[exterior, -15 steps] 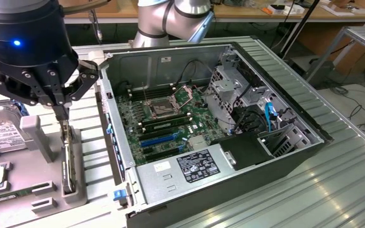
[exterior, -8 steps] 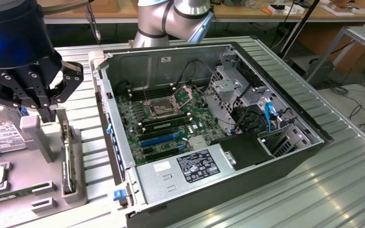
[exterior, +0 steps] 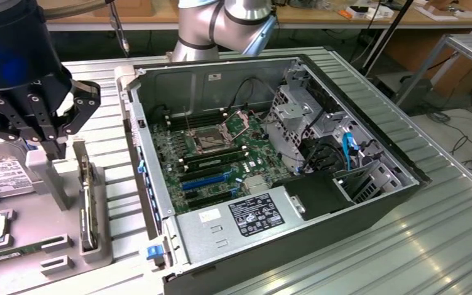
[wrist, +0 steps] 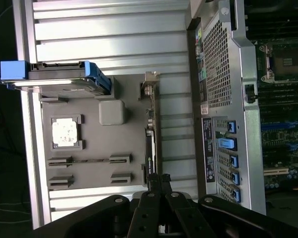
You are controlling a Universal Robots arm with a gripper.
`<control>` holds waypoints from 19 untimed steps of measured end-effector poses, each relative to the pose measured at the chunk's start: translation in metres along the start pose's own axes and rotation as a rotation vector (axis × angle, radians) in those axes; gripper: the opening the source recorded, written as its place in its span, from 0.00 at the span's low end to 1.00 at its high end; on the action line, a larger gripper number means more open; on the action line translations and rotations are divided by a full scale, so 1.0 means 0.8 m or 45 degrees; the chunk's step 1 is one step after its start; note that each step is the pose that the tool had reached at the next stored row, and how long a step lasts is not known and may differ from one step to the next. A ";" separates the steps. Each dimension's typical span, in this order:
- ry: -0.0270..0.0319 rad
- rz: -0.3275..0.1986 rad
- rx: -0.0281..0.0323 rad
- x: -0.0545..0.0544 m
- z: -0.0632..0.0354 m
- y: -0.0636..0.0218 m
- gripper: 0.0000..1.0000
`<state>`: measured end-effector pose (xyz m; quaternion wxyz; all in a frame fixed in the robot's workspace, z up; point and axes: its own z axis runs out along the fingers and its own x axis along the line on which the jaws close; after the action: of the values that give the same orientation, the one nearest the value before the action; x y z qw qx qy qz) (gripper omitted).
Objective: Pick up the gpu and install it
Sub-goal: 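Reach for the gpu, then pick up the gpu and move the gpu toward the slot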
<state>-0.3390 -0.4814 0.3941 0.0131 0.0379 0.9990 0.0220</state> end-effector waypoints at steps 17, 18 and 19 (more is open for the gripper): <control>0.0001 0.000 0.0001 0.000 0.000 0.000 0.29; 0.0002 0.000 0.0002 0.000 0.000 0.000 0.29; 0.0001 0.000 0.0001 0.000 0.000 0.000 0.36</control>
<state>-0.3390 -0.4814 0.3942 0.0131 0.0380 0.9990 0.0220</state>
